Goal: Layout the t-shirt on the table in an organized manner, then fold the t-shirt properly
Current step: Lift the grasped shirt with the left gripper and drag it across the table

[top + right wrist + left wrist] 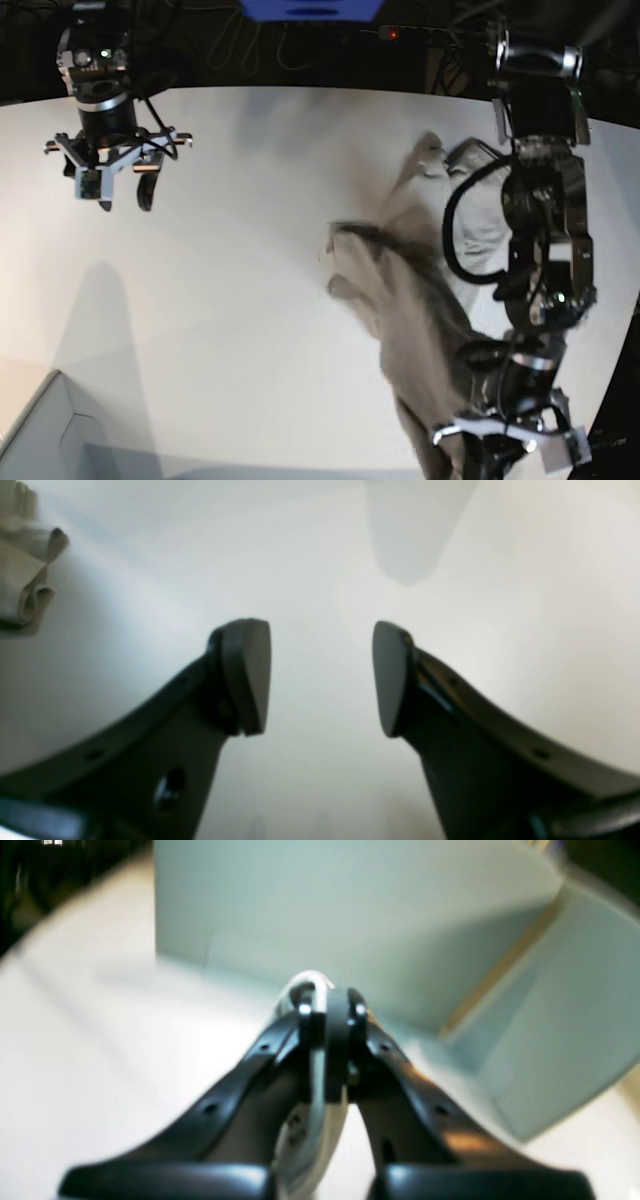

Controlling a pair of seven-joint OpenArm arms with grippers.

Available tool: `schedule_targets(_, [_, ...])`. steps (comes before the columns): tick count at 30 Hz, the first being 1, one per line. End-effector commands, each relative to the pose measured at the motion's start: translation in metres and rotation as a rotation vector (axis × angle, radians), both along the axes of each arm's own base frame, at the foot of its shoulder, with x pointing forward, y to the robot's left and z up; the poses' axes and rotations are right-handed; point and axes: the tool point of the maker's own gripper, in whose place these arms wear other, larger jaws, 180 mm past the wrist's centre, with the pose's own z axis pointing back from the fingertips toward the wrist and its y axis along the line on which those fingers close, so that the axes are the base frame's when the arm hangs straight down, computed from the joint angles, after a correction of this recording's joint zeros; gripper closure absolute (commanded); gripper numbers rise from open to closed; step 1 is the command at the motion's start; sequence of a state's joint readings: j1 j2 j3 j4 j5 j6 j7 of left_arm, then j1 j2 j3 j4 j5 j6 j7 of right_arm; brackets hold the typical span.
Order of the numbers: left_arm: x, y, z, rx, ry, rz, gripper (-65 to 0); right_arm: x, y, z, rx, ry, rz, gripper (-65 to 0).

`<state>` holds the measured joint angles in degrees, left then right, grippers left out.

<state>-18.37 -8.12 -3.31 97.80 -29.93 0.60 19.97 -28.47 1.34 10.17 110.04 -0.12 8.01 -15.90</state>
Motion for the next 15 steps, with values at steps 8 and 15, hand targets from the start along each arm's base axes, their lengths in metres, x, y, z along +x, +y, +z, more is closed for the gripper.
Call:
schedule_targets(8, [0.011,-0.004,0.08,0.026,-0.196,-0.017,-0.2,0.003,-0.02,0.016,-0.036,-0.054,-0.032,-33.1])
schedule_targets(15, [-0.005,-0.091,0.033,-0.038,-0.089,-0.195,-0.6,0.004,-0.021,0.017,-0.037,-0.057,-0.033,-33.1])
